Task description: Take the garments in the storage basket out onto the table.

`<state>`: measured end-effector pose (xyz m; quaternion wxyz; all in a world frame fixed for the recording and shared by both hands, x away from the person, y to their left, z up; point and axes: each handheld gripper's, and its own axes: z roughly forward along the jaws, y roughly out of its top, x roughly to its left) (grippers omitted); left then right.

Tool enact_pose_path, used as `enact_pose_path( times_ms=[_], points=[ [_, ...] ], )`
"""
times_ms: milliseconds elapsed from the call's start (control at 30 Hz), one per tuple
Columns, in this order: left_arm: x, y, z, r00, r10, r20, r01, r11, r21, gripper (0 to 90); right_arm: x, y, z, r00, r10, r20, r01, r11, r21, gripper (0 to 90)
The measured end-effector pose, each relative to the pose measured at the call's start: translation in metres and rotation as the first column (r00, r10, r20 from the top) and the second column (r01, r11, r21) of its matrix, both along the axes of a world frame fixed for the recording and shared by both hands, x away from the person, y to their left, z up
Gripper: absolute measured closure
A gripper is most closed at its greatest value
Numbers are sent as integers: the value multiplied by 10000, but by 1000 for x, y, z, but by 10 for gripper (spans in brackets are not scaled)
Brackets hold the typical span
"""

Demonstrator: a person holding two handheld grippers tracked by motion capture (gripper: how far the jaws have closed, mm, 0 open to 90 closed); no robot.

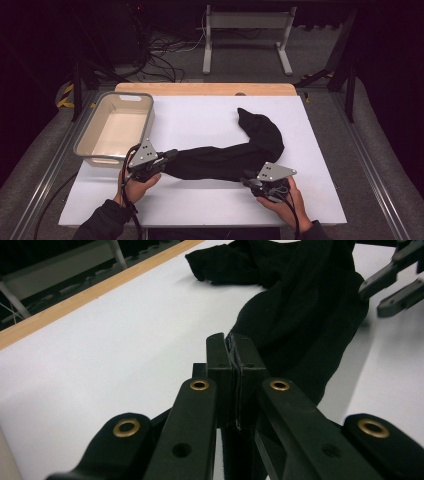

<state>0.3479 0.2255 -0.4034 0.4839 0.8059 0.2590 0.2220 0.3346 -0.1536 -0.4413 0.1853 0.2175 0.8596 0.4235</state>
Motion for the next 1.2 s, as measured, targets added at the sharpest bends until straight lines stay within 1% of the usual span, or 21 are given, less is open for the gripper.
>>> enact_pose_path(
  times_ms=[67, 100, 133, 167, 233, 367, 467, 567, 600, 700, 767, 833, 867, 900, 933, 967, 1000, 1033, 1100, 1133, 1200],
  points=[
    [1, 0, -1, 10000, 33, -27, -33, 10000, 14, 887, 3, 3, -4, 9998, 73, -174, -74, 10000, -51, 655],
    [1, 0, -1, 10000, 45, -31, -45, 10000, 11, 888, 7, 9, -10, 9995, 76, -318, -87, 9994, -333, 619],
    [1, 1, -1, 10000, 26, -49, -26, 10000, 11, 888, 7, 9, -10, 9995, 76, -318, -87, 9994, -333, 619],
    [1, 1, -1, 10000, 20, -52, -20, 10000, 21, 888, 10, 11, -12, 9995, 1, -330, -16, 9989, -476, 605],
    [1, 0, -1, 10000, 41, -41, -41, 10000, 17, 888, 17, 16, -17, 9985, -6, -552, -27, 9983, -588, 585],
    [1, 0, -1, 10000, 36, -18, -36, 10000, 14, 888, 26, 23, -18, 9992, -232, -321, 198, 9946, -1018, 594],
    [2, 0, -2, 10000, 62, -41, -62, 10000, 3, 887, 30, 25, -18, 9989, -251, -384, 211, 9947, -1009, 643],
    [2, 1, -2, 10000, 90, -26, -90, 10000, 14, 887, 35, 28, -17, 9988, -137, -470, 88, 9947, -1024, 761],
    [2, 1, -2, 10000, 92, -29, -92, 10000, 12, 887, 34, 29, -17, 9994, -100, -322, 64, 9936, -1127, 817],
    [1, 1, -2, 10000, 91, -3, -91, 10000, 9, 887, 33, 28, -15, 9996, 19, -290, -55, 9926, -1217, 836],
    [0, 2, -1, 9999, 90, 60, -90, 10000, -31, 887, 29, 25, -8, 9997, 152, -165, -170, 9932, -1152, 838],
    [-2, 2, 1, 9999, 97, 132, -96, 9999, -54, 887, 22, 21, 2, 9995, 266, 158, -251, 9956, -905, 841],
    [-3, 3, 2, 9998, 85, 171, -83, 9999, -108, 887, 18, 17, 10, 9990, 242, 377, -216, 9974, -683, 844],
    [-4, 3, 4, 9998, 88, 197, -84, 9998, -188, 887, 14, 13, 20, 9981, 227, 567, -208, 9992, -341, 845],
    [-5, 4, 5, 9998, 44, 213, -38, 9997, -242, 887, 8, 7, 32, 9956, 169, 927, -170, 9999, 2, 845],
    [-8, 4, 8, 9996, -8, 288, 17, 9995, -322, 887, -1, -3, 49, 9894, 34, 1452, -102, 9989, 466, 847],
    [-8, 4, 8, 9996, -8, 288, 17, 9995, -322, 887, -6, -9, 58, 9861, -48, 1663, -86, 9968, 796, 847],
    [-10, 3, 10, 9995, -64, 320, 76, 9993, -372, 887, -6, -9, 58, 9861, -48, 1663, -86, 9968, 796, 847],
    [-15, 3, 15, 9987, -227, 462, 248, 9987, -452, 887, -15, -22, 74, 9767, -325, 2120, -7, 9880, 1544, 847],
    [-18, 2, 17, 9982, -310, 516, 334, 9983, -472, 886, -19, -27, 80, 9739, -418, 2230, 5, 9833, 1819, 847],
    [-23, 1, 21, 9970, -487, 596, 518, 9973, -528, 886, -25, -34, 89, 9695, -532, 2391, -8, 9754, 2206, 844]
  ],
)
